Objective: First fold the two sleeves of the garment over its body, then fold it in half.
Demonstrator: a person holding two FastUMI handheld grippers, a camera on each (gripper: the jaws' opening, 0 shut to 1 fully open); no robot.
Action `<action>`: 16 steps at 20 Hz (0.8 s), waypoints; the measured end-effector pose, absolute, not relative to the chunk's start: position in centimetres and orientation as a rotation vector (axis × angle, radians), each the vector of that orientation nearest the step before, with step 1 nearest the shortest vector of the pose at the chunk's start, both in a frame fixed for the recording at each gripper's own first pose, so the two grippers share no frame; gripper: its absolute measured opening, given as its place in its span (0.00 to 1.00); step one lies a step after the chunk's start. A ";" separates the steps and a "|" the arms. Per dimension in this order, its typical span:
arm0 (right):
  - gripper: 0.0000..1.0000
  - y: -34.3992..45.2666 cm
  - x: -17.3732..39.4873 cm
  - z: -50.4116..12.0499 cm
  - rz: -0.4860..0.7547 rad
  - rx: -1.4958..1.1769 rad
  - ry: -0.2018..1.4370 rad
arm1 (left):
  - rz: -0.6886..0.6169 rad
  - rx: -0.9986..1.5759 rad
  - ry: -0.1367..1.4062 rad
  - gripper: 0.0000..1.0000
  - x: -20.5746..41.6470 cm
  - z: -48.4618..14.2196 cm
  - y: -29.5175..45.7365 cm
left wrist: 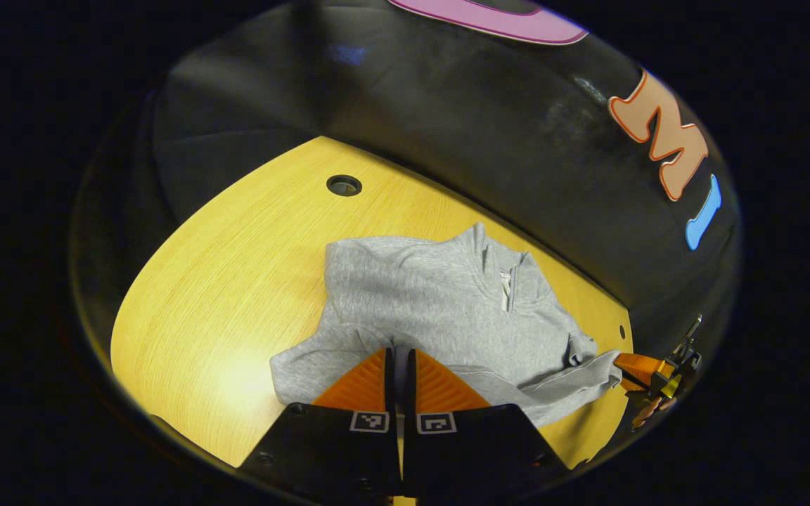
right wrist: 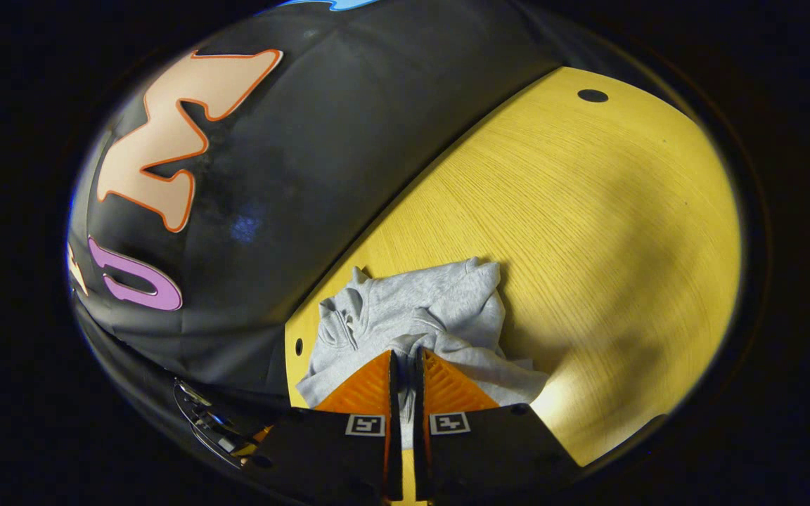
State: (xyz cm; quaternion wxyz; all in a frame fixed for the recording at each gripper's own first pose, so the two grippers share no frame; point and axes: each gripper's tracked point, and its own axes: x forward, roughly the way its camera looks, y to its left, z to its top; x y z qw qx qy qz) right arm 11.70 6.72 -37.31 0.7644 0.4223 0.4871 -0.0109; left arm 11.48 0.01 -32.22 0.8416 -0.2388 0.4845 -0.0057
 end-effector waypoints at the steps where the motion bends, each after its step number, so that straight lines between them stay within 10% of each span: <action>1: 0.15 6.3 11.9 -37.1 -0.040 0.908 1.049 | -0.001 -0.517 1.022 0.01 11.9 -32.4 0.1; 2: 0.14 6.1 12.8 -37.0 -0.045 0.905 1.017 | 0.021 -0.522 1.008 0.03 12.2 -32.4 0.3; 5: 1.00 4.3 14.9 -35.9 -0.057 0.803 0.897 | 0.078 -0.404 0.903 0.08 14.2 -31.7 2.4; 10: 0.97 3.1 15.7 -32.6 -0.037 0.644 0.770 | 0.102 -0.283 0.754 0.97 16.1 -27.7 4.3; 16: 0.97 1.0 14.2 -24.7 -0.024 0.386 0.520 | 0.144 -0.132 0.547 0.96 16.1 -21.8 5.4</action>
